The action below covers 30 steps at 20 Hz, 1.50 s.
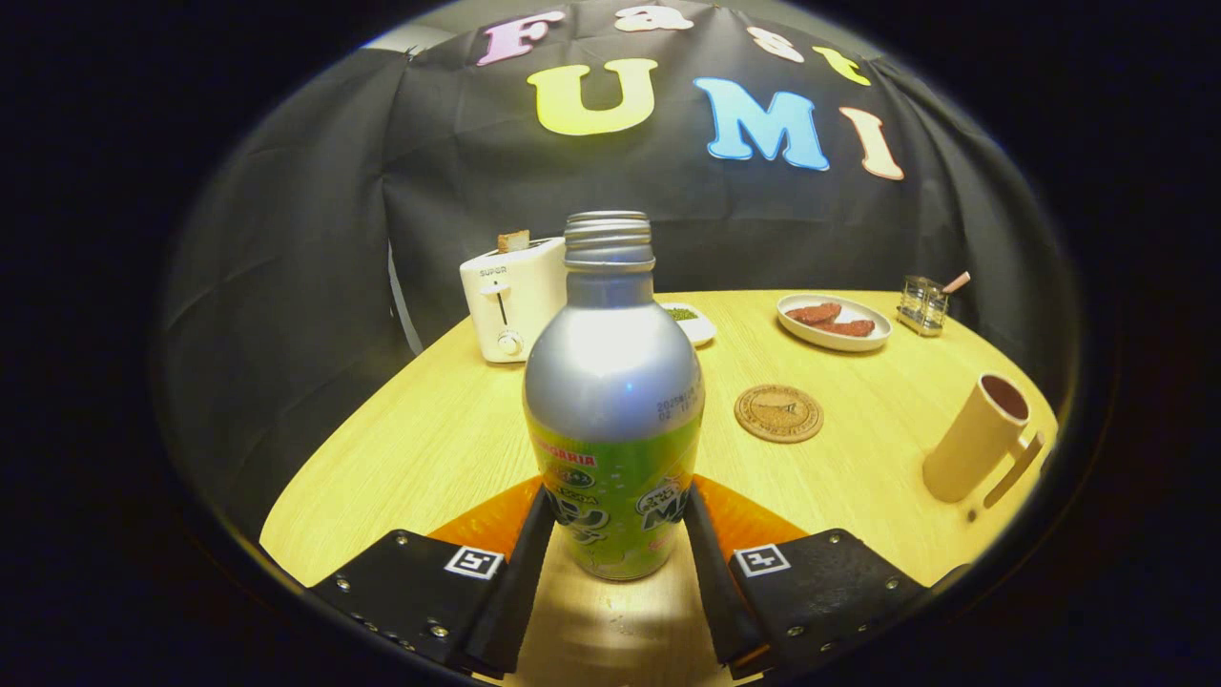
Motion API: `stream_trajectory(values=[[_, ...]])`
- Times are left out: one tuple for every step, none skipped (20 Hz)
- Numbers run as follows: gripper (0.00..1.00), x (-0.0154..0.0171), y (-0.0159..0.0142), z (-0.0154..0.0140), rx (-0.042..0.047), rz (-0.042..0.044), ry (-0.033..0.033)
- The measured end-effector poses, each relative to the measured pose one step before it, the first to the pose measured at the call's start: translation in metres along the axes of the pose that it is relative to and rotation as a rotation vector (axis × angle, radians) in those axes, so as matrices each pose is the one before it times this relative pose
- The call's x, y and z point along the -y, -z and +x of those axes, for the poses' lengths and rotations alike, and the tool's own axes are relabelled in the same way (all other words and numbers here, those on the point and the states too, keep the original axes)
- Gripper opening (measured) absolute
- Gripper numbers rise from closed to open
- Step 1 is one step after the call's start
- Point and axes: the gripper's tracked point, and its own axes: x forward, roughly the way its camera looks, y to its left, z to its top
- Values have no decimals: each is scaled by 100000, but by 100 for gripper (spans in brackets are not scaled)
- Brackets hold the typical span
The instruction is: Take the bottle from table, then pour the juice into the cup, finally place the bottle on the coaster
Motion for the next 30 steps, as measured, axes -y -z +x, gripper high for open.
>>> stream_trajectory(values=[[73, 94, -819, -73, -46, -2319, 288], [73, 269, -372, -364, 143, -1228, 564], [73, 339, -900, -598, 1713, -362, 118], [73, 537, -587, 121, 1101, 849, 1396], [73, 340, -813, -314, 1503, 475, 70], [73, 178, -619, -57, 940, -497, 88], [73, 112, -532, -108, 468, -1207, -678], [73, 267, -349, -123, 122, -1378, -143], [73, 362, -333, -223, -153, -983, -157], [73, 436, -134, -136, -90, -109, 554], [73, 292, -274, -219, 410, 607, -398], [73, 80, -209, -160, 688, 721, -806], [73, 16, -338, -190, 917, 1537, -1373], [73, 81, -64, -132, 592, 2925, -1749], [73, -52, -340, -244, 1407, 2686, -1904], [73, 163, -147, -237, 485, 2899, -1088], [73, 122, -194, -202, 316, 2574, -1246], [73, 130, -61, -238, 825, 2009, -552], [73, 338, -288, -229, 592, 2430, -699], [73, 300, -224, -212, 734, 2676, -534], [73, 407, -294, -155, 728, 2922, -398], [73, 393, -122, -138, 486, 3317, -192], [73, 476, -191, -121, 238, 3534, 363], [73, 585, -19, -179, 312, 3071, 520], [73, 549, -167, -126, 490, 2882, 522], [73, 448, -64, -139, 469, 2623, 433], [73, 511, -216, -96, 430, 2240, 532], [73, 390, -100, -99, 274, 2215, 531], [73, 407, -150, 37, -82, 2276, 165], [73, 344, 71, -66, -19, 2561, 75]])
